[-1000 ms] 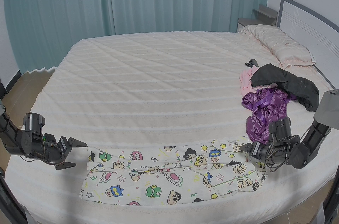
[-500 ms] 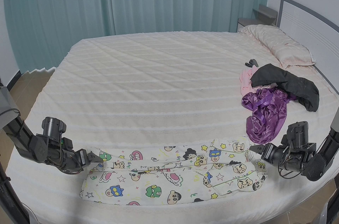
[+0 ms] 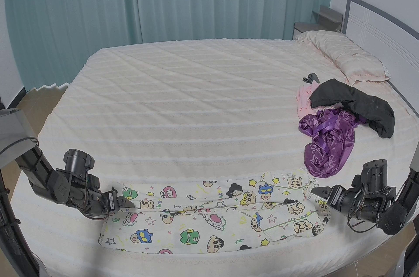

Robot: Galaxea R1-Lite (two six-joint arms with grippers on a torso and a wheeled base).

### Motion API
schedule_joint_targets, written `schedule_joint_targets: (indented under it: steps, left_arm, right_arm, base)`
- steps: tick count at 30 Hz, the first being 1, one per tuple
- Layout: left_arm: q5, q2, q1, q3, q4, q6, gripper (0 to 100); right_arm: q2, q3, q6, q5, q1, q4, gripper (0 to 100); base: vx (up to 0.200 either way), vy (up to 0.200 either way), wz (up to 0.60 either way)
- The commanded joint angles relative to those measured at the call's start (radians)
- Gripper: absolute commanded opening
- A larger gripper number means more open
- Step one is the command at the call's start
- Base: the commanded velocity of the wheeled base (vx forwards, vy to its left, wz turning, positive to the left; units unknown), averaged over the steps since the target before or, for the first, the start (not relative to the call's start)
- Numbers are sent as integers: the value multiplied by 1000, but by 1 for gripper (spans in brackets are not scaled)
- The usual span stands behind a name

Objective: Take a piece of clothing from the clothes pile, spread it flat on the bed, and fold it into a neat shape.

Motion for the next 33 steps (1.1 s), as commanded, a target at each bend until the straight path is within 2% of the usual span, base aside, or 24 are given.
schedule_joint_targets:
  steps: [1,7,14,18,19,28,33]
  left_arm:
    - [4,18,-14,-1,0,-1,100]
    - [4,23,-23,-3,-1,-2,100]
    - [6,34,-71,-17,-3,-10,100]
    - [38,54,-89,-18,-6,-10,100]
    - [40,58,-89,-18,-9,-10,0]
    - [38,58,-86,-11,-18,-27,0]
    - [26,1,-51,6,-15,-33,0]
  right_arm:
    - [0,25,0,1,3,-12,100]
    - [0,54,0,1,3,-51,100]
    - [11,66,2,27,3,-75,100]
    - [13,69,2,28,2,-74,100]
    - [13,69,2,28,2,-74,100]
    - [20,77,2,30,2,-77,100]
    - [26,82,2,38,0,-77,100]
  base:
    - [0,0,0]
    - [0,0,0]
    - [0,0,0]
    - [0,0,0]
    - [0,0,0]
    - [0,0,0]
    - [0,0,0]
